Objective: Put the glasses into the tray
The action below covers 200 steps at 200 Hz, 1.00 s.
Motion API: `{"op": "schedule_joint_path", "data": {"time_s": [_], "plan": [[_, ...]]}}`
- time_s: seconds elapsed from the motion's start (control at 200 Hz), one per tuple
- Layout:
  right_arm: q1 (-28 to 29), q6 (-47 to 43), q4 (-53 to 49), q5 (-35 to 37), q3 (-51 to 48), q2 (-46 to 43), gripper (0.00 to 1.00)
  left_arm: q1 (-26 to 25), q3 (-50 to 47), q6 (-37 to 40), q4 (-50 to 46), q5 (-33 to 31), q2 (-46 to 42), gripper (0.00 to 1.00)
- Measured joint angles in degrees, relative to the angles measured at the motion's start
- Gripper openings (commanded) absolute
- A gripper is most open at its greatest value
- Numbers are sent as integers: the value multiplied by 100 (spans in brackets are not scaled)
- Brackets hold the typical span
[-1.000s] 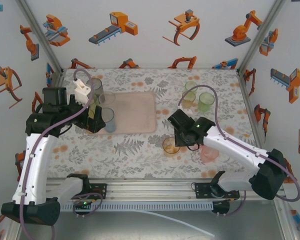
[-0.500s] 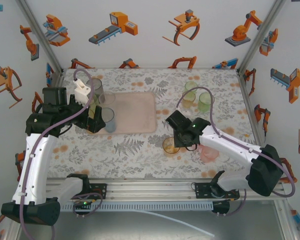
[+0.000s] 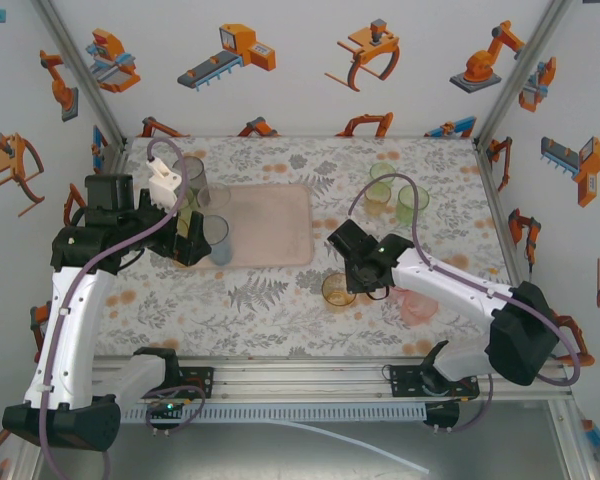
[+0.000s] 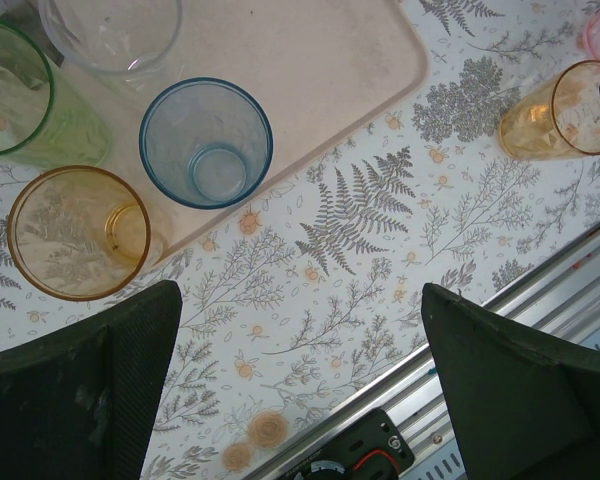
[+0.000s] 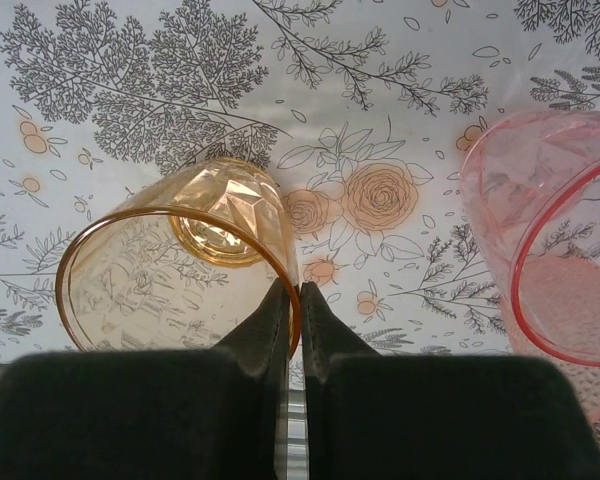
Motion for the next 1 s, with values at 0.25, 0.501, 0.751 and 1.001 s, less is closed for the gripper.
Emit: {"op": "schedule_joint_path", "data": {"time_s": [0.25,0.501,0.751,1.001], "plan": [[-11,-42,0,-13,2,0,0,-31,57,-2,-2,-9,4,97],[-37,-243,-258,-70,555,157,0,35,382,-260,44,-802,33,97],[-168,-551,-450,-181,1808,592,0,214,802,-503,127,-1123,87,97],[-267,-944,-667,-310,3429,1792,0,326,968,-570,153,-1187,144,97]]}}
